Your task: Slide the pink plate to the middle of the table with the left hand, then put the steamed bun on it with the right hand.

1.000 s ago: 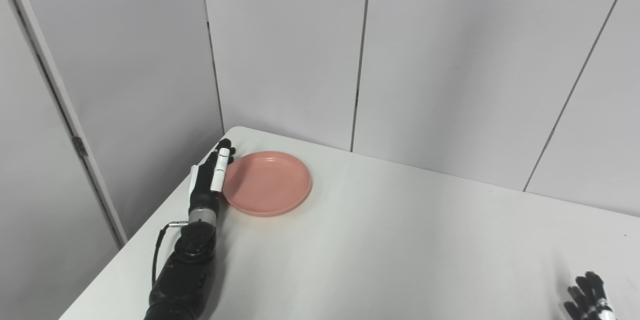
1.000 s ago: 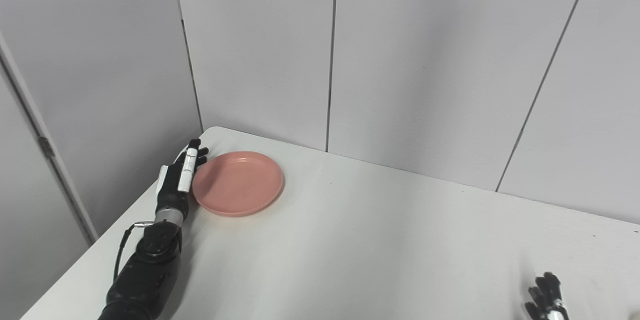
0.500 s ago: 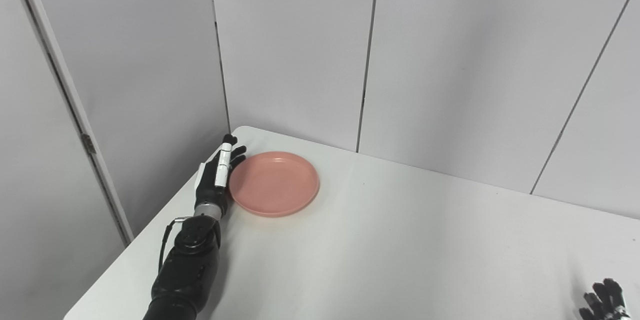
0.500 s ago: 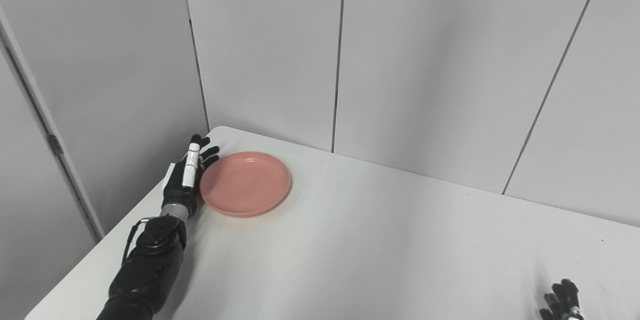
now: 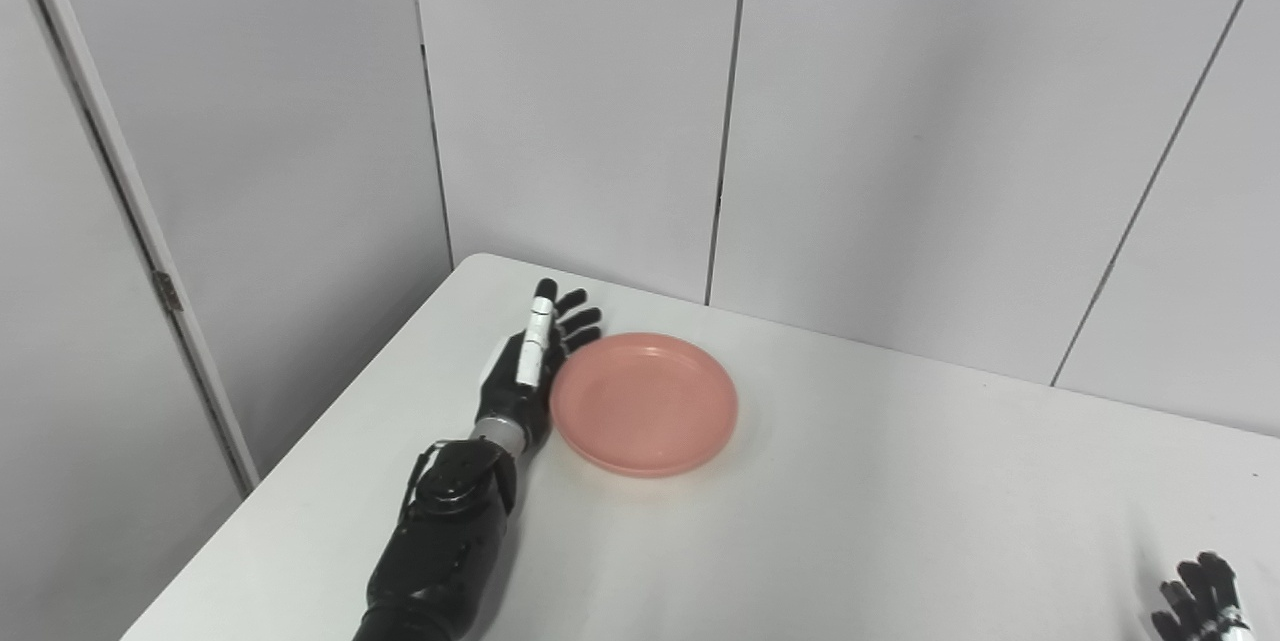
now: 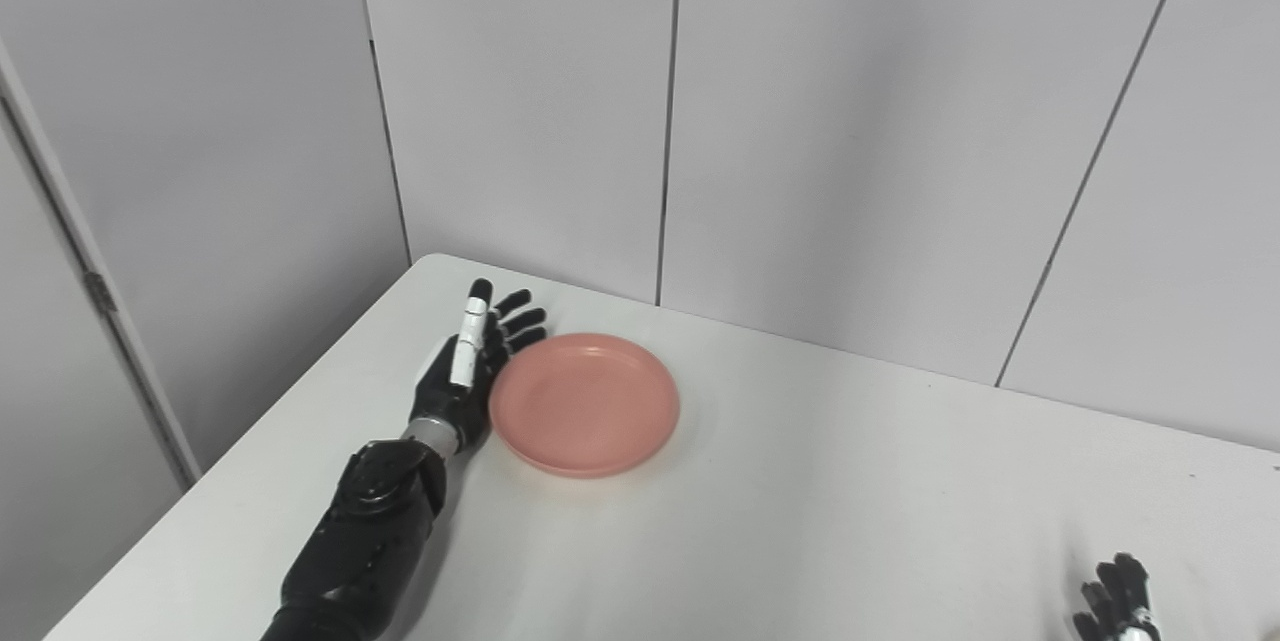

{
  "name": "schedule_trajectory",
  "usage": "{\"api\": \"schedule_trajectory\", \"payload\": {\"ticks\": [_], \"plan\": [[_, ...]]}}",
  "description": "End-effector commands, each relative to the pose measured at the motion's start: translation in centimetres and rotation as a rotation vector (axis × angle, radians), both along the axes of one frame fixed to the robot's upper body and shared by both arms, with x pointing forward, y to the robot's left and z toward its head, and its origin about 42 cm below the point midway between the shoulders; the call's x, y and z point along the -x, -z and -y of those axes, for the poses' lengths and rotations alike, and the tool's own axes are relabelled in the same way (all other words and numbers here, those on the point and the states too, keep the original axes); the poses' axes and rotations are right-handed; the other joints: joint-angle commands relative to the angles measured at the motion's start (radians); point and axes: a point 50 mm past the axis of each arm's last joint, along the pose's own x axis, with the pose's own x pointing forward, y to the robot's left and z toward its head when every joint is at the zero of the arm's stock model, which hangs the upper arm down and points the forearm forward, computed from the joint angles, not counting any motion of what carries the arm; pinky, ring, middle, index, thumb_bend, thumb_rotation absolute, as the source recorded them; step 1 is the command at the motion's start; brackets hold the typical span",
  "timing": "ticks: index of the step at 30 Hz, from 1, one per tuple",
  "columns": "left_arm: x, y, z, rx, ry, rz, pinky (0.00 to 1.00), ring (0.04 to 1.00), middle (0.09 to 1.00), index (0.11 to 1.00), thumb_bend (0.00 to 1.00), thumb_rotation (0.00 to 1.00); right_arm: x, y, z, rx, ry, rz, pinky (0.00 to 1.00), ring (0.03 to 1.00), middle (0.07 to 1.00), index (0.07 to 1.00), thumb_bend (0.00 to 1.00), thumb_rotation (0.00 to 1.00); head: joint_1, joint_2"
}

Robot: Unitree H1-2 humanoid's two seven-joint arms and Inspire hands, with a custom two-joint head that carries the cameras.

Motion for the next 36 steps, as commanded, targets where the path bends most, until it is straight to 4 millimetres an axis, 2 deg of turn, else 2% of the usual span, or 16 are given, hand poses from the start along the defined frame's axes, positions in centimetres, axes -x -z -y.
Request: {"api": "schedule_trajectory", "payload": {"ticks": [1,7,10,17,20,26,33,36], "plan": [[-0.8,-1.0,1.3,0.009,0.056,0.013,0.85,0.862,0.855,0.857,0.85,1.0,0.5,1.8,-0.3,-0.015,-0.012,-0.027,1.0,1.0,1.0,1.0,0.47,1.0,-0.01,0.002],[-0.4,-0.5,3.1,-0.012,0.133,-0.004,0.87,0.879,0.87,0.881,0.83,1.0,0.0,1.9,-0.6,-0.012,-0.01,-0.029,1.0,1.0,1.0,1.0,0.51,1.0,-0.066,0.0],[-0.3,-0.4,3.8,-0.032,0.141,-0.009,0.87,0.885,0.864,0.877,0.81,1.0,-0.2,1.8,-0.8,-0.005,0.0,-0.035,1.0,1.0,1.0,1.0,0.57,0.94,-0.09,0.0],[1.0,0.3,6.1,-0.066,0.182,-0.005,0.87,0.897,0.874,0.891,0.76,1.0,-0.3,0.9,-1.8,0.032,0.011,0.001,1.0,0.981,0.988,0.998,0.61,0.87,-0.181,0.014],[1.7,0.5,6.7,-0.081,0.192,-0.003,0.88,0.904,0.882,0.901,0.75,1.0,-0.1,0.3,-2.3,0.036,0.006,0.006,1.0,0.981,0.987,0.999,0.59,0.88,-0.249,0.034],[3.6,0.6,7.7,-0.039,0.199,0.012,0.89,0.908,0.898,0.913,0.76,1.0,0.3,-0.7,-3.5,0.063,-0.004,0.023,0.98,0.961,0.977,1.0,0.5,0.84,-0.345,0.068],[5.4,0.2,8.2,-0.023,0.209,0.038,0.88,0.885,0.882,0.891,0.74,1.0,0.2,-1.2,-5.3,0.067,0.009,0.01,0.96,0.959,0.974,1.0,0.55,0.79,-0.495,0.12],[6.0,0.2,8.4,-0.014,0.228,0.051,0.88,0.888,0.887,0.9,0.73,1.0,0.1,-1.4,-6.1,0.064,0.003,0.015,0.97,0.965,0.976,0.999,0.57,0.77,-0.525,0.123]]}}
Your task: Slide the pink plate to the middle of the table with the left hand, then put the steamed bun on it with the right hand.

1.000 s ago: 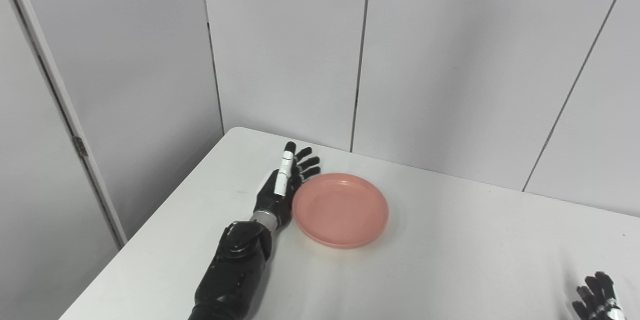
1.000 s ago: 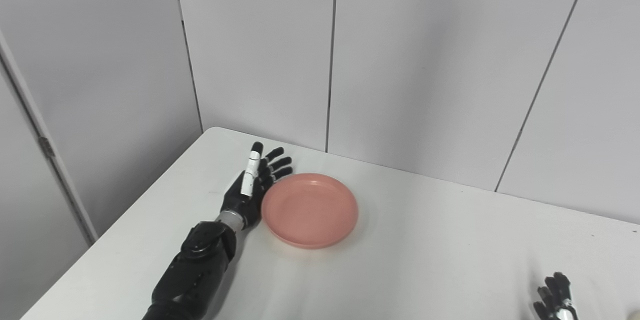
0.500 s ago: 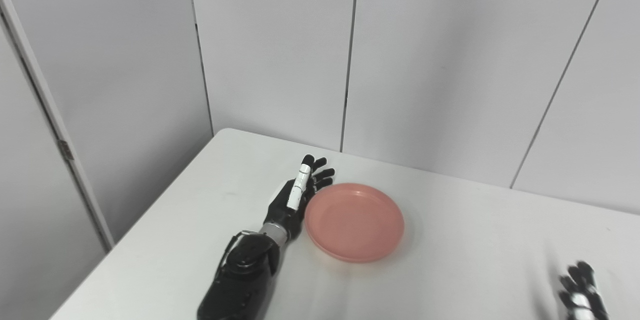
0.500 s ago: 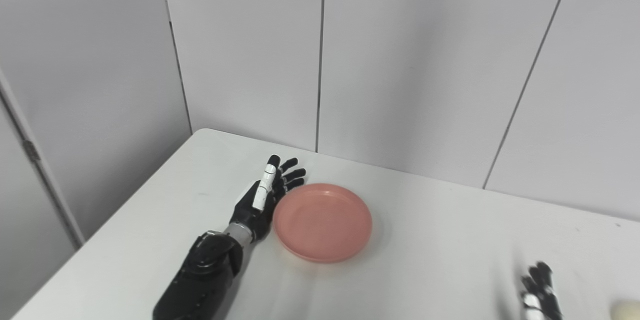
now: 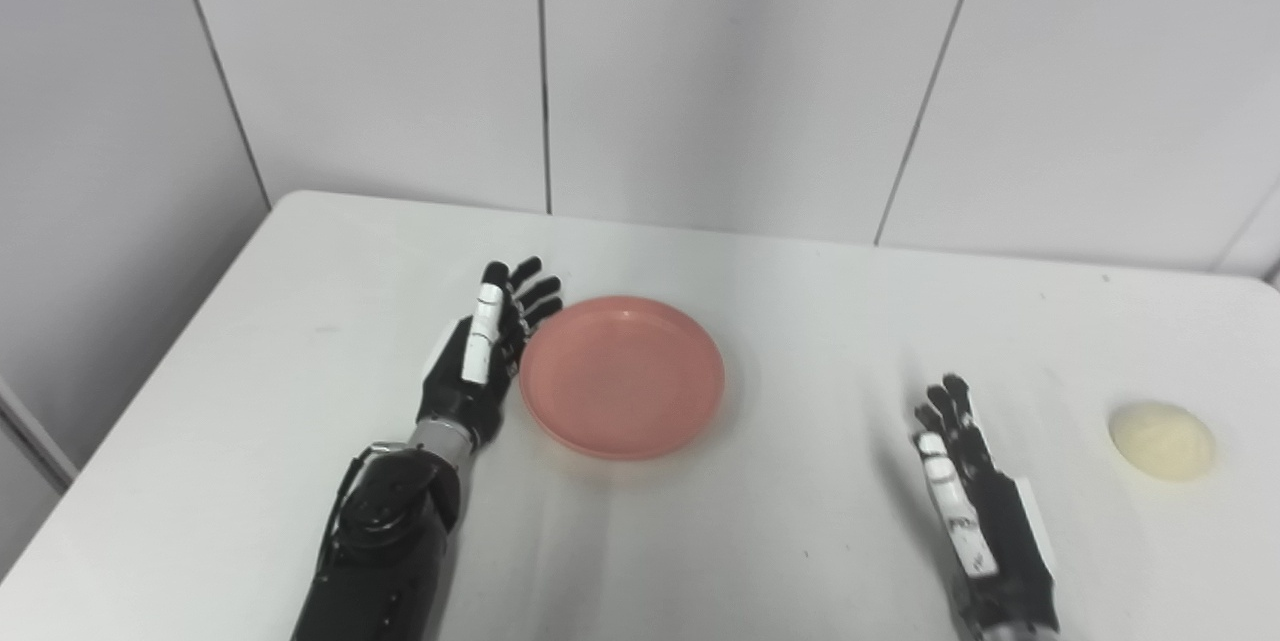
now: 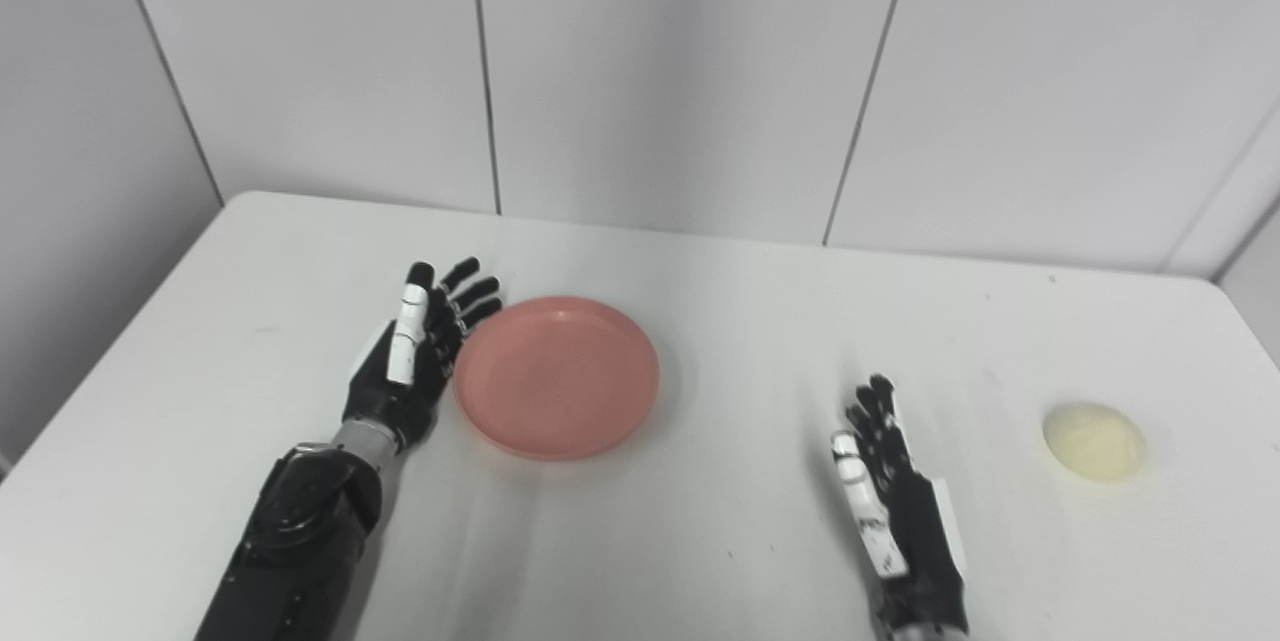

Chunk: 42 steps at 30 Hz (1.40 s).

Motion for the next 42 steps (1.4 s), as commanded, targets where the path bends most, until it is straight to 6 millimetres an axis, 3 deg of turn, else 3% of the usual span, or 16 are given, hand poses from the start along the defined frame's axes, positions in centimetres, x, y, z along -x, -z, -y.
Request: {"api": "schedule_trajectory", "payload": {"ticks": [1,8,12,15,22,34,42], "plan": [[0.6,-0.3,0.5,0.021,0.028,0.014,0.88,0.89,0.89,0.903,0.73,1.0,-0.2,-1.2,-1.1,-0.004,-0.011,0.029,0.97,0.967,0.977,1.0,0.57,0.77,-0.028,0.007],[2.2,-0.3,1.0,0.023,0.074,0.029,0.91,0.919,0.919,0.923,0.74,0.98,0.1,-1.9,-2.5,0.033,-0.023,0.028,0.99,0.978,0.982,1.0,0.58,0.81,-0.111,0.036],[2.5,0.0,1.3,0.023,0.08,0.048,0.9,0.91,0.908,0.907,0.74,0.91,0.0,-2.1,-2.9,0.053,-0.025,0.028,0.99,0.981,0.982,1.0,0.6,0.85,-0.13,0.038],[2.8,0.2,2.0,0.01,0.113,0.055,0.91,0.922,0.921,0.916,0.74,0.91,0.2,-2.0,-3.1,0.056,-0.022,0.029,0.99,0.984,0.981,1.0,0.62,0.85,-0.132,0.04],[3.6,0.0,4.3,0.036,0.186,0.056,0.95,0.956,0.954,0.96,0.72,0.95,0.4,-1.9,-3.1,0.072,-0.029,0.034,0.98,0.979,0.98,1.0,0.6,0.86,-0.097,0.04],[4.9,0.4,8.0,0.025,0.203,0.073,0.98,0.968,0.958,0.954,0.69,0.97,0.7,-2.0,-1.6,0.065,-0.041,0.032,1.0,0.973,0.98,1.0,0.61,0.84,0.037,0.023],[5.2,1.6,9.3,0.03,0.209,0.098,0.97,0.96,0.963,0.963,0.69,0.97,0.9,-2.1,-1.2,0.042,-0.044,0.03,1.0,0.965,0.976,1.0,0.59,0.81,0.037,0.003]]}}
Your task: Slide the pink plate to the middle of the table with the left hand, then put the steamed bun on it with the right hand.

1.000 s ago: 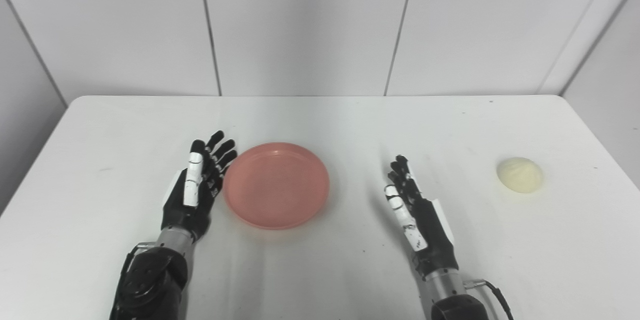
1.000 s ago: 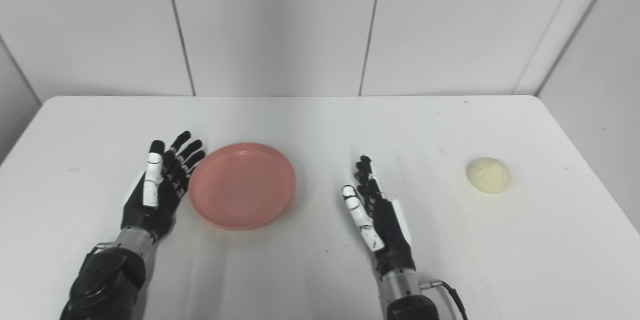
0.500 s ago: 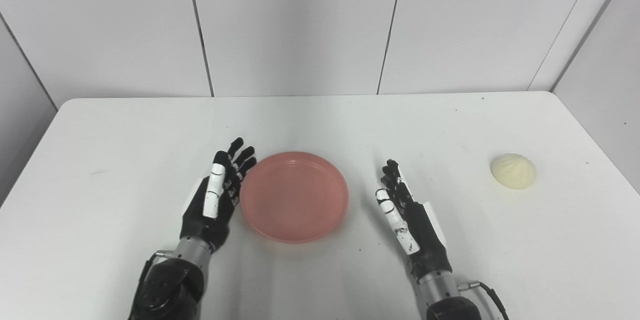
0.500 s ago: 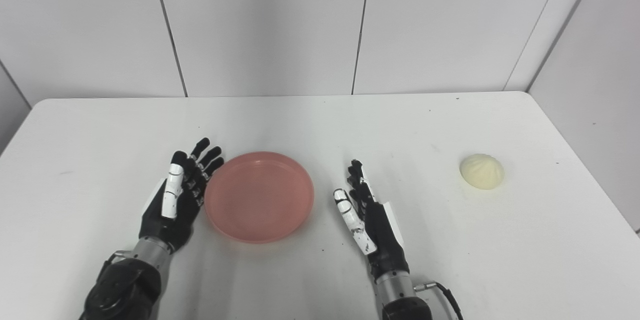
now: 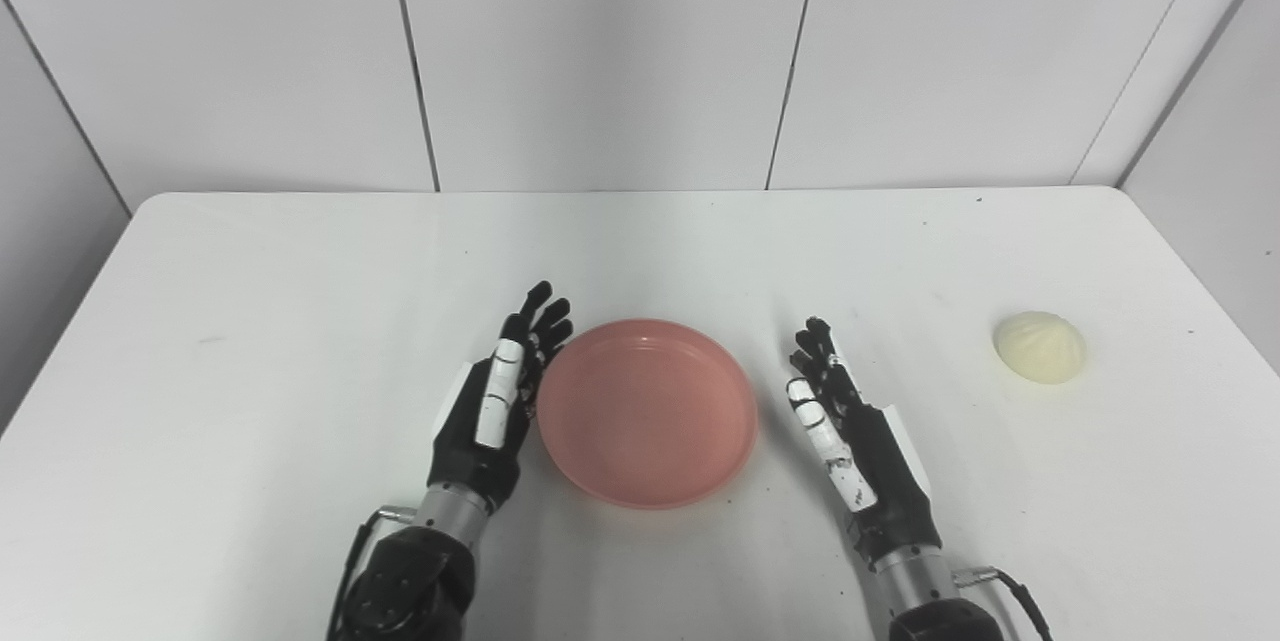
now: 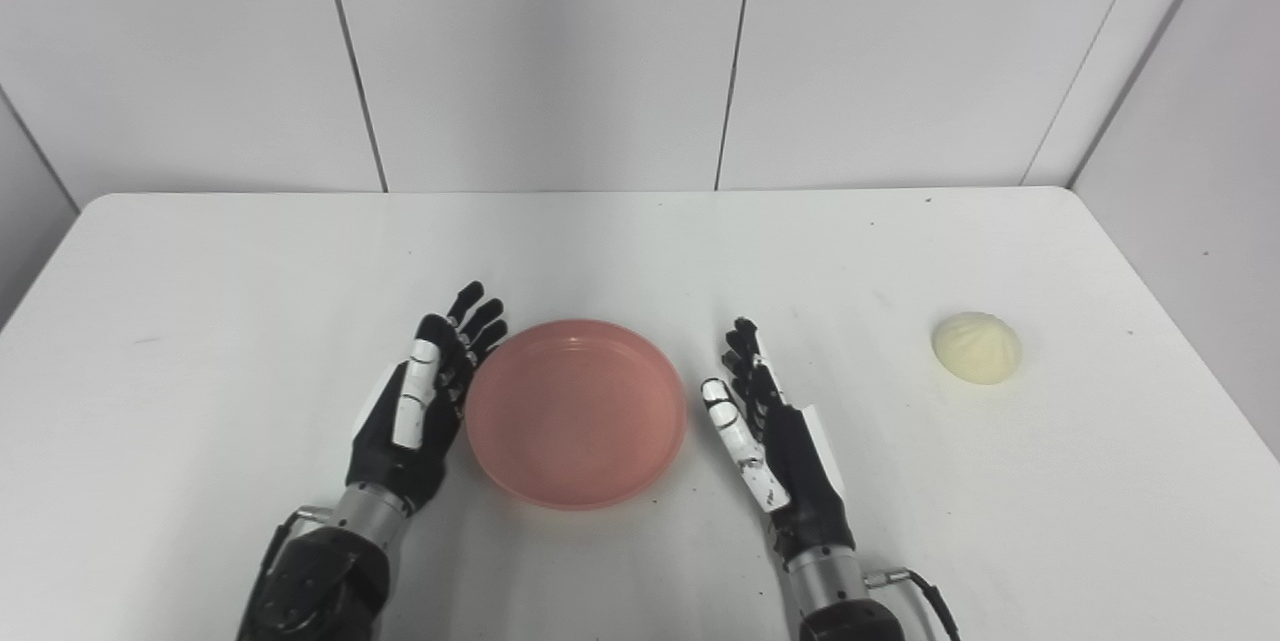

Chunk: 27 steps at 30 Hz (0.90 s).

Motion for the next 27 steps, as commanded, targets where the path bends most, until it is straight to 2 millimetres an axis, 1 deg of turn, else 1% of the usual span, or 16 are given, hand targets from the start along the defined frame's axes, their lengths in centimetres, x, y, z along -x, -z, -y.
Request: {"api": "schedule_trajectory", "payload": {"ticks": [1,5,9,11,16,20,24,27], "plan": [[0.1,0.0,0.5,0.003,0.013,0.016,0.97,0.96,0.962,0.962,0.7,0.97,0.0,-1.2,-0.1,-0.021,-0.009,0.053,1.0,0.965,0.976,1.0,0.58,0.81,-0.001,-0.006],[0.3,0.2,0.7,-0.001,0.029,0.009,0.97,0.962,0.962,0.964,0.71,0.98,0.0,-1.0,-0.2,-0.023,-0.008,0.053,1.0,0.967,0.977,1.0,0.57,0.79,-0.009,-0.012],[0.4,0.7,0.8,-0.003,0.043,0.007,0.97,0.961,0.96,0.961,0.68,1.0,0.0,-0.8,-0.2,-0.001,-0.003,0.055,1.0,0.963,0.973,1.0,0.58,0.8,-0.015,-0.02],[0.5,0.8,0.9,0.002,0.045,0.004,0.96,0.955,0.956,0.956,0.68,1.0,-0.1,-0.7,-0.1,0.007,-0.005,0.058,1.0,0.965,0.974,1.0,0.59,0.81,-0.021,-0.017],[0.6,0.8,1.1,0.018,0.051,-0.011,0.97,0.962,0.961,0.958,0.69,0.98,-0.1,-0.7,-0.2,0.015,-0.004,0.059,1.0,0.963,0.972,1.0,0.6,0.81,-0.026,-0.016],[0.5,1.2,1.1,0.017,0.065,-0.012,0.96,0.956,0.958,0.955,0.69,0.98,-0.1,-0.7,-0.2,0.015,-0.011,0.065,1.0,0.972,0.973,1.0,0.58,0.8,-0.032,-0.014],[0.5,1.2,1.1,0.015,0.08,-0.023,0.96,0.96,0.965,0.962,0.7,0.98,-0.1,-0.8,-0.1,0.035,0.005,0.071,1.0,0.96,0.97,1.0,0.58,0.81,-0.04,-0.016],[0.4,1.1,0.9,-0.006,0.079,-0.015,0.97,0.966,0.971,0.97,0.69,0.99,-0.4,-0.8,0.4,0.032,0.029,0.082,0.99,0.957,0.971,1.0,0.57,0.79,-0.056,-0.018]]}}
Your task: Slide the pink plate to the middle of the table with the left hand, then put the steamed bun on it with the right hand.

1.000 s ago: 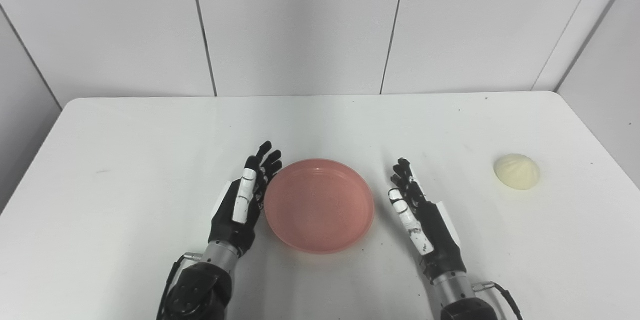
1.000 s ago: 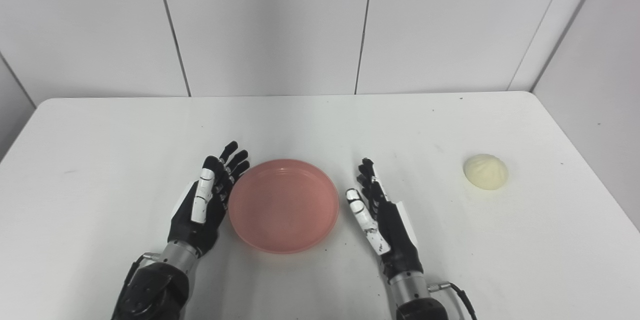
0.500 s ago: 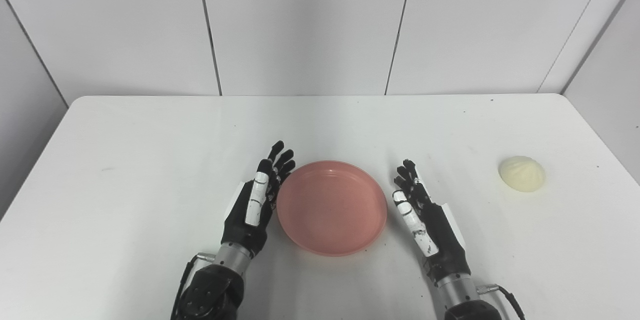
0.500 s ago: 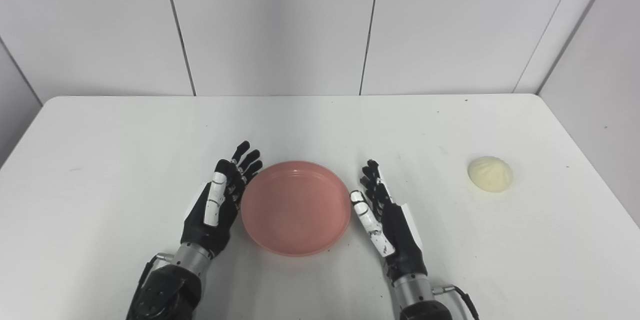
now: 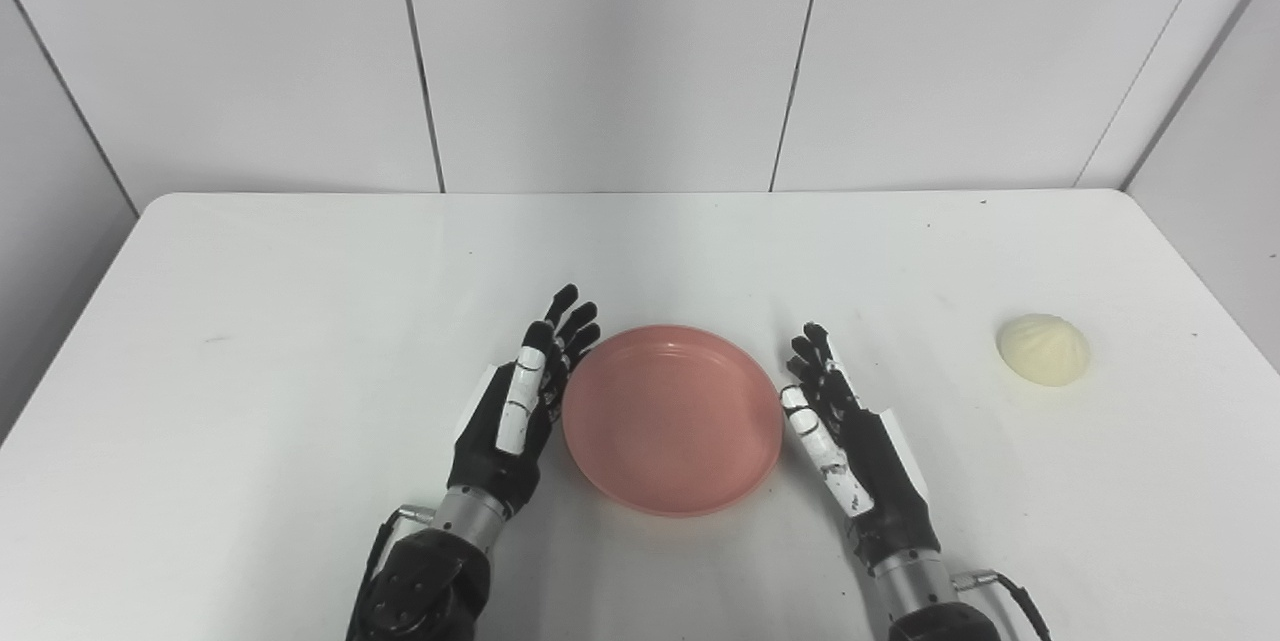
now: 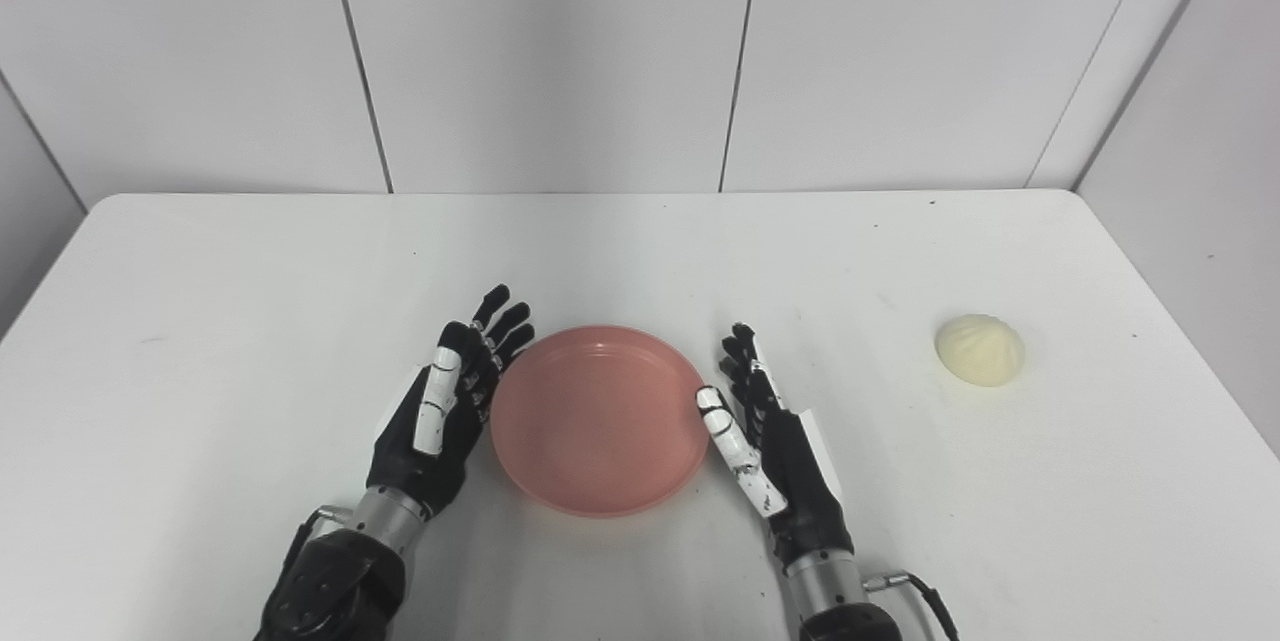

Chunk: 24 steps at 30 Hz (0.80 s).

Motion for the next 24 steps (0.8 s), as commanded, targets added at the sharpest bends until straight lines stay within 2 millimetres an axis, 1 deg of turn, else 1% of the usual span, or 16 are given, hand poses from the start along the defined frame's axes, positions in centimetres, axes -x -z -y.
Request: {"api": "schedule_trajectory", "payload": {"ticks": [1,2,3,4,5,6,7,8,11,13,14,15,18,19,22,24], "plan": [[0.3,0.8,0.1,-0.013,0.012,-0.021,0.97,0.965,0.97,0.969,0.69,0.99,-0.6,-1.3,0.5,0.002,0.024,0.099,0.99,0.959,0.973,1.0,0.57,0.79,-0.007,-0.001],[0.2,0.7,0.0,-0.017,0.009,-0.019,0.97,0.969,0.973,0.971,0.69,1.0,-0.8,-1.4,0.9,0.019,0.043,0.108,1.0,0.96,0.973,1.0,0.55,0.79,-0.016,0.0],[0.2,0.6,-0.1,-0.019,0.005,-0.019,0.99,0.979,0.981,0.978,0.68,1.0,-1.1,-1.6,1.4,0.035,0.084,0.121,0.98,0.943,0.95,0.973,0.56,0.77,-0.025,-0.001],[0.1,0.5,-0.2,-0.021,0.003,-0.018,1.0,0.983,0.984,0.983,0.68,1.0,-1.3,-1.9,1.8,0.047,0.113,0.133,0.95,0.918,0.918,0.943,0.59,0.73,-0.028,-0.002],[0.0,0.3,-0.3,-0.028,-0.001,-0.015,1.0,0.986,0.986,0.987,0.68,1.0,-1.6,-2.3,2.2,0.051,0.128,0.147,0.94,0.913,0.909,0.937,0.59,0.69,-0.048,-0.003],[0.0,0.2,-0.4,-0.034,-0.005,-0.012,1.0,0.986,0.986,0.988,0.68,1.0,-1.9,-2.7,2.7,0.06,0.141,0.166,0.94,0.913,0.909,0.937,0.58,0.69,-0.048,-0.003],[0.0,0.2,-0.6,-0.045,-0.009,-0.007,1.0,0.984,0.985,0.988,0.68,1.0,-2.3,-3.3,3.3,0.063,0.151,0.187,0.92,0.911,0.905,0.936,0.57,0.66,-0.068,-0.004],[-0.1,0.1,-0.7,-0.052,-0.011,-0.004,1.0,0.985,0.986,0.992,0.68,1.0,-2.5,-3.7,3.6,0.064,0.158,0.2,0.91,0.914,0.914,0.942,0.57,0.62,-0.071,-0.005],[-0.2,0.1,-1.2,-0.067,-0.017,0.01,1.0,0.99,0.99,0.996,0.69,1.0,-3.0,-5.0,5.0,0.146,0.231,0.231,0.88,0.894,0.901,0.926,0.6,0.62,-0.115,-0.007],[-0.2,0.2,-1.5,-0.07,-0.018,0.018,1.0,0.992,0.992,0.996,0.69,1.0,-3.5,-6.3,6.2,0.214,0.274,0.264,0.87,0.878,0.891,0.919,0.62,0.63,-0.132,-0.011],[-0.3,0.2,-1.7,-0.068,-0.015,0.019,1.0,0.994,0.994,0.996,0.69,1.0,-3.8,-6.8,6.7,0.237,0.284,0.282,0.85,0.866,0.888,0.918,0.63,0.61,-0.149,-0.014],[-0.3,0.1,-1.8,-0.068,-0.013,0.019,1.0,0.996,0.995,0.997,0.69,1.0,-4.1,-7.4,7.3,0.26,0.289,0.3,0.83,0.854,0.885,0.918,0.64,0.58,-0.149,-0.014],[-0.3,0.1,-2.2,-0.073,-0.009,0.017,1.0,0.994,0.994,0.996,0.69,1.0,-4.6,-9.0,8.8,0.323,0.314,0.329,0.83,0.865,0.89,0.918,0.65,0.53,-0.179,-0.025],[-0.3,0.1,-2.3,-0.071,-0.009,0.016,1.0,0.994,0.994,0.996,0.69,1.0,-4.6,-9.8,9.2,0.36,0.335,0.341,0.82,0.854,0.876,0.905,0.66,0.53,-0.181,-0.025],[-0.5,0.2,-2.9,-0.07,-0.006,0.016,1.0,0.996,0.996,0.996,0.69,1.0,-4.5,-12.5,9.5,0.423,0.389,0.369,0.79,0.83,0.857,0.886,0.68,0.51,-0.21,-0.025],[-0.5,0.1,-3.2,-0.071,-0.007,0.012,1.0,0.99,0.991,0.989,0.7,1.0,-4.6,-14.1,9.8,0.453,0.403,0.384,0.72,0.802,0.845,0.871,0.67,0.47,-0.223,-0.025]]}}
